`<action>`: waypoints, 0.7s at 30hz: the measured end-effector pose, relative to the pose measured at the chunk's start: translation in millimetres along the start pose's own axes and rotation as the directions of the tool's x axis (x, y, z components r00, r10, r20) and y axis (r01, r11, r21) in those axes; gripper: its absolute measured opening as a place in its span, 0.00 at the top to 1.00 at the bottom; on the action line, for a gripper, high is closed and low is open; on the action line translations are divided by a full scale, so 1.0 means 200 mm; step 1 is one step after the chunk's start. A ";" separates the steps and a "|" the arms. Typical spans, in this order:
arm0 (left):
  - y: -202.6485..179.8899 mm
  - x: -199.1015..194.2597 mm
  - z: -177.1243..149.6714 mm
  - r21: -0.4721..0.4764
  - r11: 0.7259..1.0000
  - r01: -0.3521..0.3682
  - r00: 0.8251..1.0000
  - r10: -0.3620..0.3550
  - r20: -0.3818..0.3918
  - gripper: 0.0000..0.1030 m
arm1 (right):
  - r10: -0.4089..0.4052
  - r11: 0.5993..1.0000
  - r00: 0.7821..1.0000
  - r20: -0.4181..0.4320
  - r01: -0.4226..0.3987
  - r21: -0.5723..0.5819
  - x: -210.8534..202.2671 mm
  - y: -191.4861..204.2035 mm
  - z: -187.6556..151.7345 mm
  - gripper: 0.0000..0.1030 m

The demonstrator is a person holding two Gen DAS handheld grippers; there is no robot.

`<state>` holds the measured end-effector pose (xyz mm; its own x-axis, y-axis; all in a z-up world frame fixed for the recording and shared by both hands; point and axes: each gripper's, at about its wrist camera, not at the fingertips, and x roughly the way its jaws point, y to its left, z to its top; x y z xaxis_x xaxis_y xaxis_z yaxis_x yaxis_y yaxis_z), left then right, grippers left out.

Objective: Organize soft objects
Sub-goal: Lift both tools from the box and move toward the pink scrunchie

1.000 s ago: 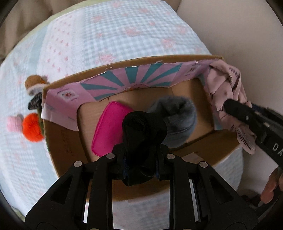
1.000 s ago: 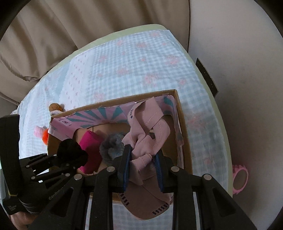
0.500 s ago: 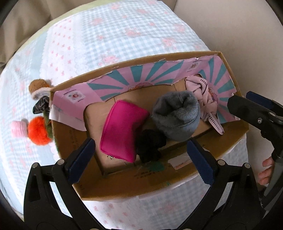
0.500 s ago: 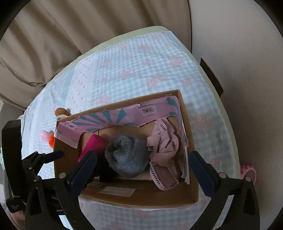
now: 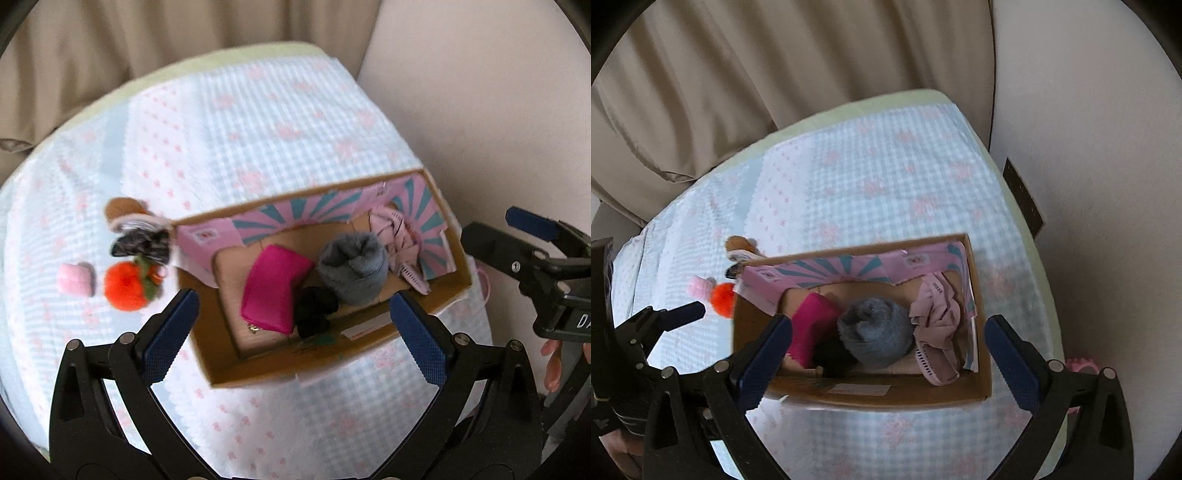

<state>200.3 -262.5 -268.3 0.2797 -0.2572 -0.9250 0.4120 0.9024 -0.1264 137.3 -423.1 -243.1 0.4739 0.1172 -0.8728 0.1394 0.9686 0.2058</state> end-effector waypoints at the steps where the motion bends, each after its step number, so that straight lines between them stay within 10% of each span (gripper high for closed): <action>1: 0.02 -0.05 0.00 -0.008 1.000 -0.002 1.000 0.002 0.018 0.00 | 0.000 1.000 1.000 0.006 0.000 -0.006 -0.04 0.02 0.00 0.00; 21: 0.52 -1.09 -0.35 -0.133 0.987 -0.090 0.935 0.130 0.330 0.00 | 0.002 0.997 0.971 0.239 0.016 -0.072 -0.84 0.65 -0.11 0.00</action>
<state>121.4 -89.2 -105.3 0.6014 -0.2375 -0.7628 0.2664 0.9598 -0.0888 57.7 -311.2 -79.9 0.6681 0.0635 -0.7414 0.0837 0.9836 0.1597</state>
